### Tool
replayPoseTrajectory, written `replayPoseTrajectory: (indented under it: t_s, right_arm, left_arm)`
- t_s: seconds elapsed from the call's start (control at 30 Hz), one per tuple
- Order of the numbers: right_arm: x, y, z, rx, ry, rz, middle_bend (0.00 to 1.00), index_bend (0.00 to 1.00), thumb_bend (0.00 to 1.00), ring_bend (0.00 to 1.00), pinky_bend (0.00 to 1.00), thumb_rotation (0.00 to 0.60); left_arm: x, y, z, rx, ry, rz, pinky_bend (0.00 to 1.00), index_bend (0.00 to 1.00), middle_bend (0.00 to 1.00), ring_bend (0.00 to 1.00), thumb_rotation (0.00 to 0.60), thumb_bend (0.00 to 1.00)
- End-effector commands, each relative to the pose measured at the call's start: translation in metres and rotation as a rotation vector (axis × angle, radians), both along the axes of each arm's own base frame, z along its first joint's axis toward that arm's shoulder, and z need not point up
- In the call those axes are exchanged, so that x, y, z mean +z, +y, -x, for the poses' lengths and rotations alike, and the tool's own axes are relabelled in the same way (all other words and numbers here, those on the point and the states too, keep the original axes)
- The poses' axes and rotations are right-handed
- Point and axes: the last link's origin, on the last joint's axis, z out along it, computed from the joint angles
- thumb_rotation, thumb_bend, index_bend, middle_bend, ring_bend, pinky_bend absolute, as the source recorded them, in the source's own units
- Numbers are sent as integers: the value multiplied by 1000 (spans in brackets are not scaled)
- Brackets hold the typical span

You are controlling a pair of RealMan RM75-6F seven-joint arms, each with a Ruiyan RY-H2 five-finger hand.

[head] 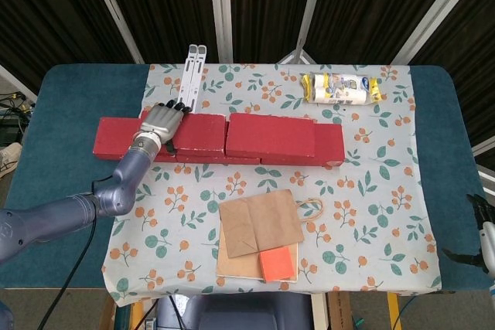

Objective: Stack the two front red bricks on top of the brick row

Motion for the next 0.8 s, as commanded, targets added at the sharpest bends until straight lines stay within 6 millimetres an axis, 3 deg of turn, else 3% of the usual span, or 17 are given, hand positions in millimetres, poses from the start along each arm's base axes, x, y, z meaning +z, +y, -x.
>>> replayPoseTrajectory:
  t_s: [0.03, 0.33, 0.43, 0.57, 0.7, 0.8]
  right_arm:
    - [0, 0, 0, -1, 0, 0, 2, 0, 62, 0, 0, 600]
    - [1, 0, 0, -9, 4, 1, 2, 0, 61, 0, 0, 600]
    - [1, 0, 0, -11, 5, -2, 2, 0, 61, 0, 0, 600]
    - [1, 1, 0, -9, 6, 1, 2, 0, 61, 0, 0, 600]
    - [2, 0, -1, 6, 8, 17, 2, 0, 61, 0, 0, 600]
    - [3, -2, -1, 31, 19, 32, 1, 0, 61, 0, 0, 600]
  left_arm:
    - [0, 0, -1, 0, 1, -1, 155, 102, 23, 17, 600, 0]
    - [6, -3, -6, 14, -13, 7, 134, 60, 0, 0, 600, 0]
    - [17, -5, -13, 8, -25, -6, 111, 29, 0, 0, 600, 0]
    - [46, -14, -31, -19, -113, -42, 80, 2, 0, 0, 600, 0]
    - [91, -49, -44, -155, -335, -170, 112, 17, 0, 0, 600, 0]
    - [114, -95, -11, -245, -414, -279, 175, 65, 2, 0, 600, 0]
